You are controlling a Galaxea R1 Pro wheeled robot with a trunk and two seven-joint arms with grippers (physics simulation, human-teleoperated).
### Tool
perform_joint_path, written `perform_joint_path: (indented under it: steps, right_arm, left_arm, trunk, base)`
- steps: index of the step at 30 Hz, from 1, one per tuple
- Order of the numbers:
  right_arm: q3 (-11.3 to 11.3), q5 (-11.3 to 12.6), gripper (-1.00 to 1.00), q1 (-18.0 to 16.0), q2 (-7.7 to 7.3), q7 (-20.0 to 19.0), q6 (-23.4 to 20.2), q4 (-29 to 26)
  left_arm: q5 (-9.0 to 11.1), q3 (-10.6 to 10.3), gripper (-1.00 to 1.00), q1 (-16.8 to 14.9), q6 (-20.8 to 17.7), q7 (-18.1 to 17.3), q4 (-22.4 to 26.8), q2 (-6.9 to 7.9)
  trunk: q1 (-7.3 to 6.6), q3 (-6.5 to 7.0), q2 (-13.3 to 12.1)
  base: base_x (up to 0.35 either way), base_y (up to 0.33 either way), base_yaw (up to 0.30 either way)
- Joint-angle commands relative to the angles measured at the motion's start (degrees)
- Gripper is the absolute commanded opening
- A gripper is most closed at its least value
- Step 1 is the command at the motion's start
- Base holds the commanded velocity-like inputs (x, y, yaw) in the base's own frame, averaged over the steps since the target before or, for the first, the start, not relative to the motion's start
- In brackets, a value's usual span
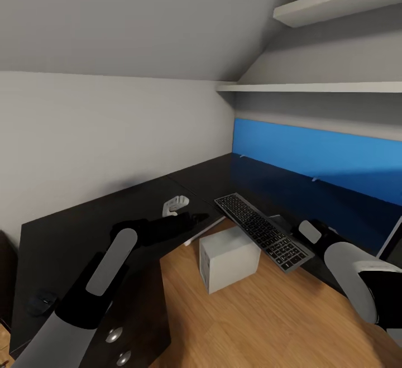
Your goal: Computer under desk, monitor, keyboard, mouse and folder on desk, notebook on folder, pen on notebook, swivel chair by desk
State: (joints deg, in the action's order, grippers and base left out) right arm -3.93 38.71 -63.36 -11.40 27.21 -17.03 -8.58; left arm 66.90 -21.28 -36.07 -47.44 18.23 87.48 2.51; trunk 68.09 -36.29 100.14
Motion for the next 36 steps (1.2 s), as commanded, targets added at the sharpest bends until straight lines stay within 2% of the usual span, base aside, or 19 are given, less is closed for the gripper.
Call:
perform_joint_path:
  steps: [1, 21, 30, 36]
  right_arm:
    - [-0.2, 0.5, 1.00, 0.0, -0.03, 0.3, -0.5, -0.1]
    - [-0.2, 0.6, 1.00, 0.0, 0.23, 0.2, -0.4, -0.1]
    - [-0.1, 0.6, 1.00, 0.0, 0.24, 0.3, -0.5, -0.1]
    - [-0.1, 0.5, 1.00, 0.0, 0.17, 0.3, -0.5, -0.1]
  left_arm:
    - [0.6, -0.1, 1.00, -0.1, 0.0, 0.6, 0.1, 0.04]
    - [0.6, -0.1, 1.00, -0.1, 0.0, 0.6, 0.1, 0.04]
    - [0.6, 0.0, 1.00, -0.1, 0.0, 0.7, 0.1, 0.04]
    - [0.7, 0.0, 1.00, -0.1, 0.0, 0.7, 0.1, 0.10]
  trunk:
    - [0.00, -0.06, 0.0]
    - [0.00, -0.10, 0.0]
    - [-1.98, 1.51, -3.6]
    - [-1.98, 1.51, -3.6]
  base:
    - [-0.002, 0.000, 0.000]
    - [0.000, 0.000, 0.000]
    - [0.000, 0.000, 0.000]
    - [0.000, 0.000, 0.000]
